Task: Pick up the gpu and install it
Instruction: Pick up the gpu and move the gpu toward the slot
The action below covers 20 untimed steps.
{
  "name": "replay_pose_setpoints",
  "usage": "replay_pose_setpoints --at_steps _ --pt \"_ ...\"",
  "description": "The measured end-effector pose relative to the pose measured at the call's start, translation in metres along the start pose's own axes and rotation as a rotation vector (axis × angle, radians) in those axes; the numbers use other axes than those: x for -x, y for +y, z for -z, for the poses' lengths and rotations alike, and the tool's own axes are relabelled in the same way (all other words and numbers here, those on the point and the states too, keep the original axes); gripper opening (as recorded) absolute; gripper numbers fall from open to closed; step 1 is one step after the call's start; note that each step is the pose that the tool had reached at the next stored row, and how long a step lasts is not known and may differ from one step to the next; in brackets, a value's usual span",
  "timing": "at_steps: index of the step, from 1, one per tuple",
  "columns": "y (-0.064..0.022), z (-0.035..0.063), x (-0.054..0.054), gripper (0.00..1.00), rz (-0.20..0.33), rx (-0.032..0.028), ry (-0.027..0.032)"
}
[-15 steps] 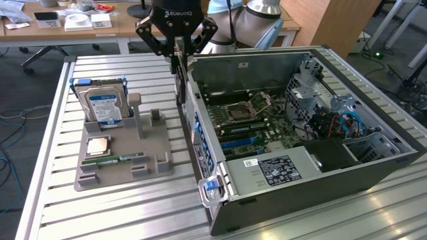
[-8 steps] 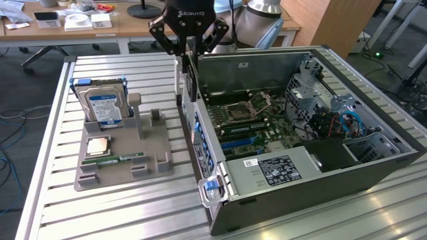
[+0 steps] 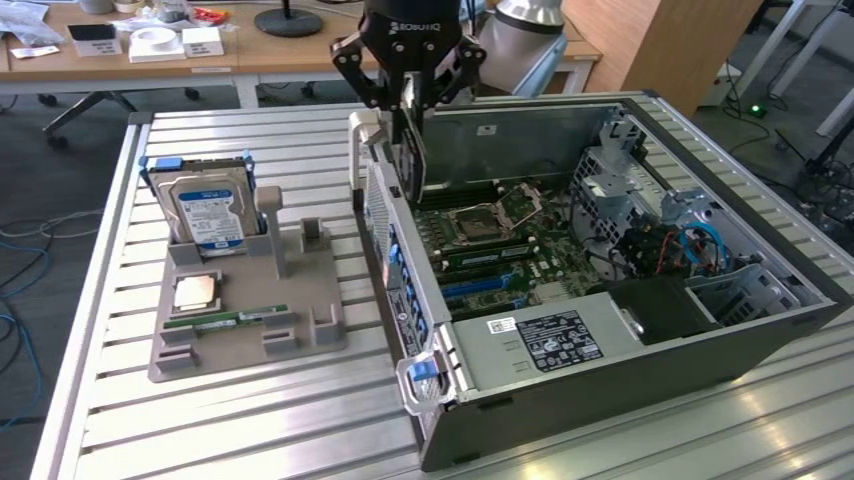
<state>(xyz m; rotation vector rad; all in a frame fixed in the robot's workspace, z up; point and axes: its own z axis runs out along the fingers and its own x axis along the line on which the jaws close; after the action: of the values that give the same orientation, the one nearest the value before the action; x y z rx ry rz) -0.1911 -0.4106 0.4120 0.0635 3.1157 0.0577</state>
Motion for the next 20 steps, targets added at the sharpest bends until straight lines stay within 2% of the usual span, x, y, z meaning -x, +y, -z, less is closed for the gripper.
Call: replay_pose_setpoints --at_steps 7,20 --pt "0.0010 -0.0006 0.024 0.26 0.000 0.0000 -0.0001" --pt "0.0027 -0.0016 0.059 0.26 0.000 0.0001 -0.0001"
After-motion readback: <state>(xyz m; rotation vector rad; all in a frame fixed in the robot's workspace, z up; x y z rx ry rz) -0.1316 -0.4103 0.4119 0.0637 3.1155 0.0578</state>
